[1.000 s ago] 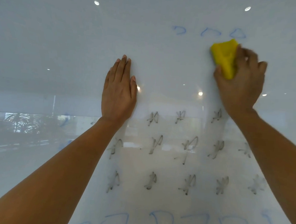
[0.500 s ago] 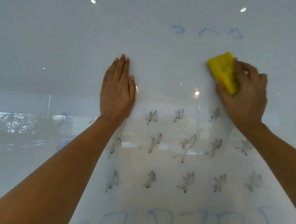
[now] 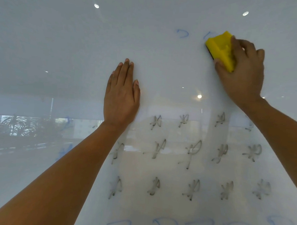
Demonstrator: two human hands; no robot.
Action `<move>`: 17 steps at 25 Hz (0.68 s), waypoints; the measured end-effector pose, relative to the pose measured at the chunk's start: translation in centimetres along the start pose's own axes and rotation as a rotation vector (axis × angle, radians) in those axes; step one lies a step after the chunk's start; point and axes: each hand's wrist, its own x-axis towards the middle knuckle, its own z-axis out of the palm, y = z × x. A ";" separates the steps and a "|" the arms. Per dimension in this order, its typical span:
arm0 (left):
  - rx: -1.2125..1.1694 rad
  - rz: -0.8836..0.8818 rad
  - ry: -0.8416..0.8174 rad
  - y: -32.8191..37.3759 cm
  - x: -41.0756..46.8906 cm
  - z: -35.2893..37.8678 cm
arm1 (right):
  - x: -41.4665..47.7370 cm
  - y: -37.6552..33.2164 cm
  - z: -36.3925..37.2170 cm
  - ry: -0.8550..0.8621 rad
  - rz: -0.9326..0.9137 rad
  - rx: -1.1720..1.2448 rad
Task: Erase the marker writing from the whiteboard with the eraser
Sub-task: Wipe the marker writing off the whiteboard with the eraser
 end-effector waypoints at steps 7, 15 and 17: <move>0.000 0.004 0.007 -0.1 0.0 0.1 | 6.8 -5.0 1.9 -0.016 0.310 -0.080; 0.010 0.006 -0.001 -0.1 0.0 0.1 | -0.3 -7.1 1.6 -0.053 -0.253 -0.029; 0.008 0.006 0.001 -0.2 0.0 0.1 | 2.2 -5.4 1.7 -0.019 -0.009 -0.085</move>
